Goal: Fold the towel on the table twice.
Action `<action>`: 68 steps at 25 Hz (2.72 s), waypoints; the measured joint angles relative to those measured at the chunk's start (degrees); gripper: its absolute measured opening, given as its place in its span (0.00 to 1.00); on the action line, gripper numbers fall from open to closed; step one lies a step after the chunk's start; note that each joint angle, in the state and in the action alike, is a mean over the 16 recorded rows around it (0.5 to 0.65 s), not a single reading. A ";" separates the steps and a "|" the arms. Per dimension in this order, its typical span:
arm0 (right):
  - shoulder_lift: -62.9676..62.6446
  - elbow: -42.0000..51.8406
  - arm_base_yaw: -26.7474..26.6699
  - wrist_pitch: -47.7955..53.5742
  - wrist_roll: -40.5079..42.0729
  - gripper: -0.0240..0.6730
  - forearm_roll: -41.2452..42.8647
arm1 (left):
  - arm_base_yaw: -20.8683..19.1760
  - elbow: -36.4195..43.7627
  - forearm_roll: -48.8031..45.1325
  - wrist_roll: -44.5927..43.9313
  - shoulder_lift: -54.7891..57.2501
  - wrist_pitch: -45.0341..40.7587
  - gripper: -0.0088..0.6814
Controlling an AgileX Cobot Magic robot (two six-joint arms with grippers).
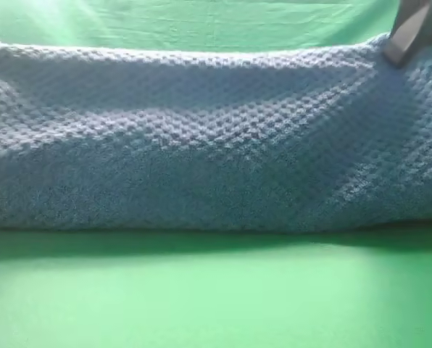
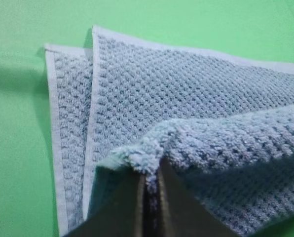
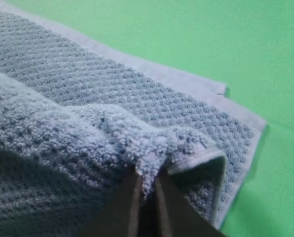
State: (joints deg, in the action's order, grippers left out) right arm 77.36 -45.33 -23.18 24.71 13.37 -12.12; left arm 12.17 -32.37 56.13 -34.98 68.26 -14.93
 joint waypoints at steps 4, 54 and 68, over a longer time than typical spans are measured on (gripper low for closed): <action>4.57 -2.41 0.14 -2.78 0.00 0.03 0.43 | 0.00 -4.14 1.40 -2.63 6.00 1.55 0.01; 3.32 -12.38 5.39 0.37 2.52 0.52 0.68 | 0.01 -18.20 -2.92 -6.62 12.32 1.52 0.40; -22.53 -12.38 5.39 19.68 0.18 0.03 0.69 | 0.01 -18.20 -17.07 5.28 -14.23 -16.08 0.01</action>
State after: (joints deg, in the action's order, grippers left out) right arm 54.83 -57.71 -17.79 44.39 13.54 -11.42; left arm 12.19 -50.57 39.06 -29.70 54.03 -31.01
